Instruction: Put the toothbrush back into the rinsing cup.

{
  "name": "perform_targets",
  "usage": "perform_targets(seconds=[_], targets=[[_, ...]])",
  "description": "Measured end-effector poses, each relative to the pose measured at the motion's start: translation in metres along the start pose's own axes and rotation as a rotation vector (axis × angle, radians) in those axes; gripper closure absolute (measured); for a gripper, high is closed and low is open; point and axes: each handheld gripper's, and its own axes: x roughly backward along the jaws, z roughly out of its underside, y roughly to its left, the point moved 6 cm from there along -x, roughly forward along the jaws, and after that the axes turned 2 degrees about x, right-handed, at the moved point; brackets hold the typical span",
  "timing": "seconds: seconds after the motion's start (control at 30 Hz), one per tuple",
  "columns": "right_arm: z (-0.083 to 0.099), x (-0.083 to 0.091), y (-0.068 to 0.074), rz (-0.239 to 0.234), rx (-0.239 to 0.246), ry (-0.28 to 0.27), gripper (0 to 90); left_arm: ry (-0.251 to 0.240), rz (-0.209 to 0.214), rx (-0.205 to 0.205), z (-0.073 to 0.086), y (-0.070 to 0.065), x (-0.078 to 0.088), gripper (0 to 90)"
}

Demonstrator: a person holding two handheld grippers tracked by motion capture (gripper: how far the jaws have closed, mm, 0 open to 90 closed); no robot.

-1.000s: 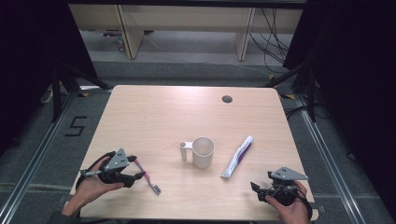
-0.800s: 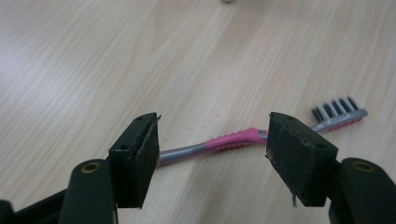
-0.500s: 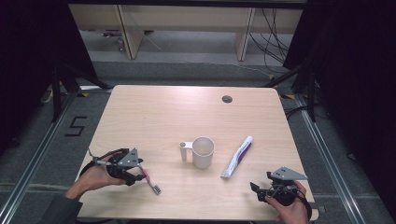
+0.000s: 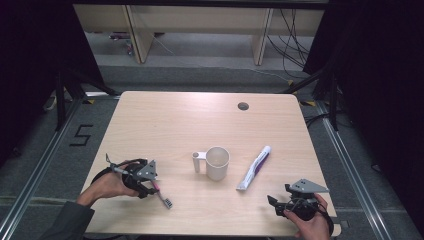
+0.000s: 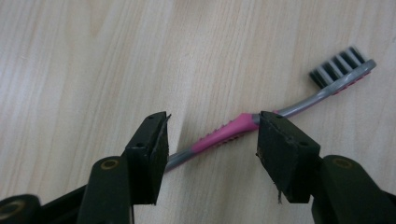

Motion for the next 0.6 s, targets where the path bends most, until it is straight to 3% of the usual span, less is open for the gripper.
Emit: perform_targets(seconds=[0.03,0.07,0.33,0.6], targets=[[0.0,0.0,0.0,0.0,0.0,0.0,22.3,0.009,0.002,0.001,0.001,0.0006,-0.0006,43.4],[-0.0012,-0.0001,-0.0035,0.014,0.041,-0.013,22.3,0.024,0.007,-0.005,0.0029,0.002,-0.0018,43.6],[-0.0012,-0.0004,-0.0035,0.013,0.045,-0.013,22.7,0.051,0.016,0.016,0.0068,0.0045,-0.0036,47.9],[-0.0012,-0.0007,-0.0031,0.008,0.042,-0.014,22.9,0.085,0.042,0.04,0.0087,-0.0012,-0.0008,63.7]])
